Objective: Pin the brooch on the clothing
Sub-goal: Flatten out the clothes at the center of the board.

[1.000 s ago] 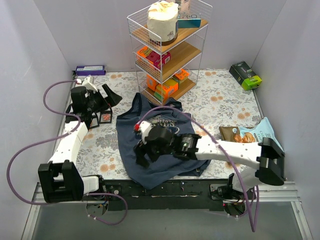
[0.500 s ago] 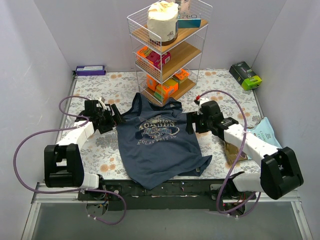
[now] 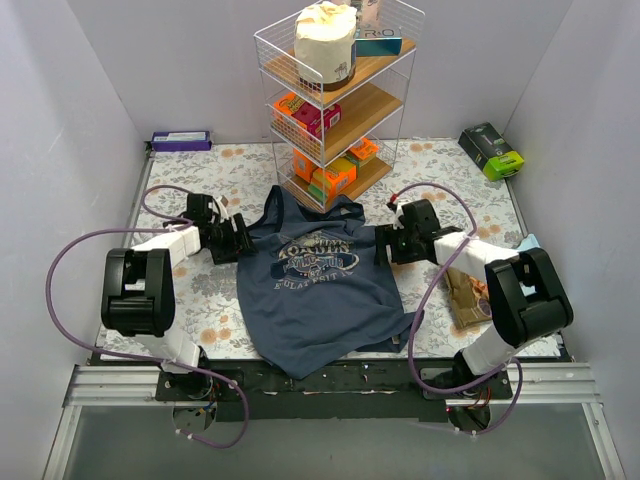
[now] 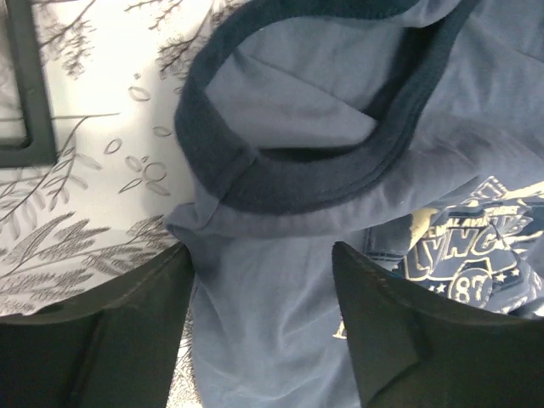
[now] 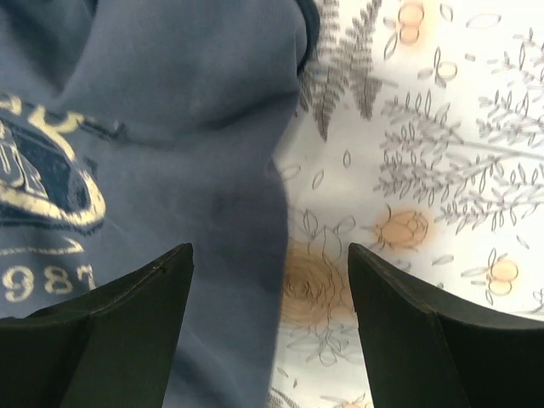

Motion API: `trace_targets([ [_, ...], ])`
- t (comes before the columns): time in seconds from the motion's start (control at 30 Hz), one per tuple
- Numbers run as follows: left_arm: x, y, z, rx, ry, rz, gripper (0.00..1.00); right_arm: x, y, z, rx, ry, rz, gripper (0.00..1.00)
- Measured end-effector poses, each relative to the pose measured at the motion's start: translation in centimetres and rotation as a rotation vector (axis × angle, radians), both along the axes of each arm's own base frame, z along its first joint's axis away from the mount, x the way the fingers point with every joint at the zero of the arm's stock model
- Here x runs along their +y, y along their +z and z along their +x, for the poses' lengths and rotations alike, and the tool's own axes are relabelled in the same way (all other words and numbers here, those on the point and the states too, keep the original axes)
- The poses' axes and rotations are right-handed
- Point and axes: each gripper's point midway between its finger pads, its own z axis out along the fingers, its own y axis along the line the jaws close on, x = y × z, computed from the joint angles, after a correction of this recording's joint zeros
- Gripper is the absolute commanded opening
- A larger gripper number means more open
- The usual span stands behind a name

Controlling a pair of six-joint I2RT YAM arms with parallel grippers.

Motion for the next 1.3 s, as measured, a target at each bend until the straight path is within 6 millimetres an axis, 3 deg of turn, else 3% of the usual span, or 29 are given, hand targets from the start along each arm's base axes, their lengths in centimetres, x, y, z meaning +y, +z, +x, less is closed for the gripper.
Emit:
trace_targets([
  [0.17,-0.5,-0.9,1.0,0.021,-0.028,-0.017,0.25,0.7,-0.3,1.8,-0.016,0.009,0.006,0.55],
  [0.27,-0.9,-1.4,1.6,0.035,-0.039,-0.034,0.13,0.9,-0.4,2.3,-0.023,0.012,0.009,0.36],
  [0.3,-1.0,-1.5,1.8,0.040,-0.042,-0.041,0.06,0.9,-0.6,2.3,-0.021,0.014,0.012,0.25],
  [0.37,-1.2,-1.6,2.2,0.045,-0.046,-0.049,0.00,1.1,-0.6,2.4,-0.021,0.018,0.021,0.15],
  [0.43,-1.4,-1.6,2.7,0.048,-0.050,-0.062,0.00,1.3,-0.8,2.8,-0.011,0.016,0.027,0.03],
  [0.63,-1.5,-1.4,5.1,0.033,-0.045,-0.054,0.00,1.7,-0.6,4.7,-0.014,0.005,0.035,0.01],
  [0.67,-1.5,-1.3,5.7,0.027,-0.043,-0.049,0.00,1.6,-0.4,5.0,-0.014,-0.001,0.033,0.03],
  [0.7,-1.4,-1.3,6.3,0.020,-0.039,-0.040,0.00,1.5,-0.2,5.3,-0.016,-0.007,0.030,0.13],
  [0.73,-1.3,-1.2,6.8,0.014,-0.035,-0.033,0.15,1.4,0.1,5.7,-0.020,-0.010,0.027,0.26],
  [0.77,-1.2,-1.1,7.3,0.007,-0.032,-0.027,0.34,1.5,0.5,6.0,-0.025,-0.011,0.026,0.51],
  [0.83,-1.0,-0.7,8.3,-0.016,-0.030,-0.012,0.65,1.5,1.6,6.7,-0.041,-0.011,0.015,0.63],
  [0.93,-1.0,0.3,8.8,-0.054,-0.034,-0.015,0.94,1.7,3.2,6.7,-0.081,0.013,-0.022,0.70],
  [1.0,-0.8,1.2,8.4,-0.084,-0.031,-0.001,0.98,2.5,4.8,5.6,-0.107,0.050,-0.042,0.71],
  [1.07,-0.6,2.8,7.5,-0.121,-0.023,0.006,0.98,4.7,7.6,4.0,-0.155,0.126,-0.046,0.71],
  [1.2,-0.3,8.2,5.9,-0.284,-0.011,0.010,0.98,11.9,14.9,1.7,-0.306,0.310,0.043,0.71],
  [1.3,-0.3,12.1,5.3,-0.425,-0.011,0.004,0.98,16.6,19.0,0.2,-0.378,0.426,0.144,0.71],
])
